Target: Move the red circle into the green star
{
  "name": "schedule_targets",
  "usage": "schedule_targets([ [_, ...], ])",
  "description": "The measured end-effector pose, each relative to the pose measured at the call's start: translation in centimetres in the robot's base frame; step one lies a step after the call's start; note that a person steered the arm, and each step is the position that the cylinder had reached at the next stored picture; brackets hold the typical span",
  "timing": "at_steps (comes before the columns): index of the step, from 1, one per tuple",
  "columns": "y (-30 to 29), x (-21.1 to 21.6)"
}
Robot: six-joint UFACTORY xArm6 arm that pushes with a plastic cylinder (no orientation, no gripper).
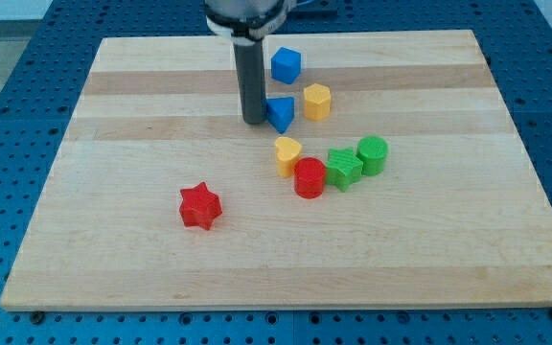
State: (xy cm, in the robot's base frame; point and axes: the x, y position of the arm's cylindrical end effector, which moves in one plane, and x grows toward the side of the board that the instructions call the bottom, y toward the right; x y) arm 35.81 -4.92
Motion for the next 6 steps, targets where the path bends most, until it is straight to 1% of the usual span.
schedule_targets([
  [1,-1.1,0.8],
  [2,-2.2,7.6],
  [3,-1.1,14.7],
  [4,3.8,13.6],
  [6,4.7,13.0],
])
